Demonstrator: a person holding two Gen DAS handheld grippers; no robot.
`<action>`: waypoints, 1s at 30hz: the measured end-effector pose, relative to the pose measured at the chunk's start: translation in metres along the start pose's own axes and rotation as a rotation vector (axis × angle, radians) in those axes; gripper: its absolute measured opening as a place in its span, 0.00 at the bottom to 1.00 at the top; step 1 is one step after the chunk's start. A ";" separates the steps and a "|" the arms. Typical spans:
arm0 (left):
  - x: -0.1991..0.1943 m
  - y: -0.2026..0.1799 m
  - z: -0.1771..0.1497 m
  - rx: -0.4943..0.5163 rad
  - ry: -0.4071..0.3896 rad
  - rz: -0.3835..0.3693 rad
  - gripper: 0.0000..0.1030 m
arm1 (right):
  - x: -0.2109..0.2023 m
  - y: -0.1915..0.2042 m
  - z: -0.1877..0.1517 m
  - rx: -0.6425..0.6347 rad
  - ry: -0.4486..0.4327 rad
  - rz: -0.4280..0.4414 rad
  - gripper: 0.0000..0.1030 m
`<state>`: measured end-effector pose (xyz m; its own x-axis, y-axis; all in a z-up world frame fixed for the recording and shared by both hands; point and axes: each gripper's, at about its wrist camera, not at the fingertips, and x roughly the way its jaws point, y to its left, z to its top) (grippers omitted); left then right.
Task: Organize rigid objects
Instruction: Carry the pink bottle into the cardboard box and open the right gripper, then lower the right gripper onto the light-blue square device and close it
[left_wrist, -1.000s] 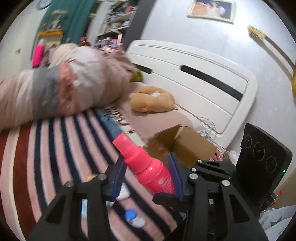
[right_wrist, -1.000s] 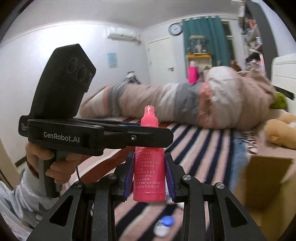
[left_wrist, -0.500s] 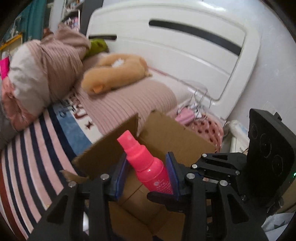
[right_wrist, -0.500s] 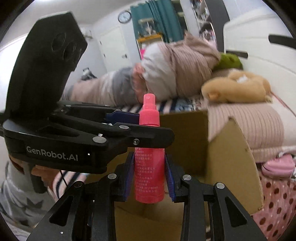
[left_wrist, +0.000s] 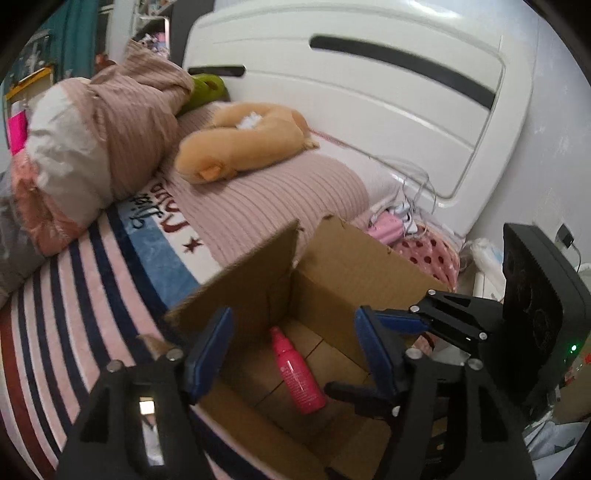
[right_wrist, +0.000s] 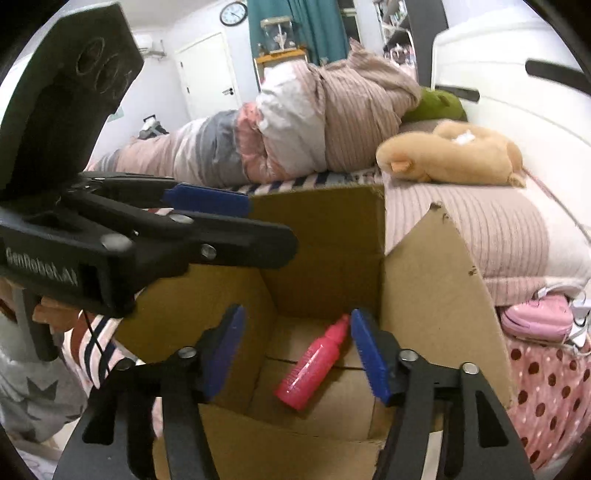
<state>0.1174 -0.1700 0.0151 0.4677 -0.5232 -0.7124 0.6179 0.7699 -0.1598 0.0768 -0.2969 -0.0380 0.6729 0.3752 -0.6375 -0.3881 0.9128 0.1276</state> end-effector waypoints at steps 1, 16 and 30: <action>-0.010 0.005 -0.003 -0.010 -0.017 0.006 0.68 | -0.003 0.006 0.003 -0.007 -0.019 0.001 0.58; -0.148 0.148 -0.141 -0.260 -0.180 0.320 0.76 | 0.031 0.176 0.021 -0.219 0.004 0.240 0.58; -0.145 0.221 -0.262 -0.490 -0.131 0.381 0.76 | 0.183 0.240 -0.013 -0.415 0.277 0.140 0.85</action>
<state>0.0208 0.1719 -0.0963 0.6901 -0.1964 -0.6966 0.0467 0.9726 -0.2279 0.0985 -0.0109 -0.1341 0.4263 0.3812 -0.8204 -0.7174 0.6948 -0.0499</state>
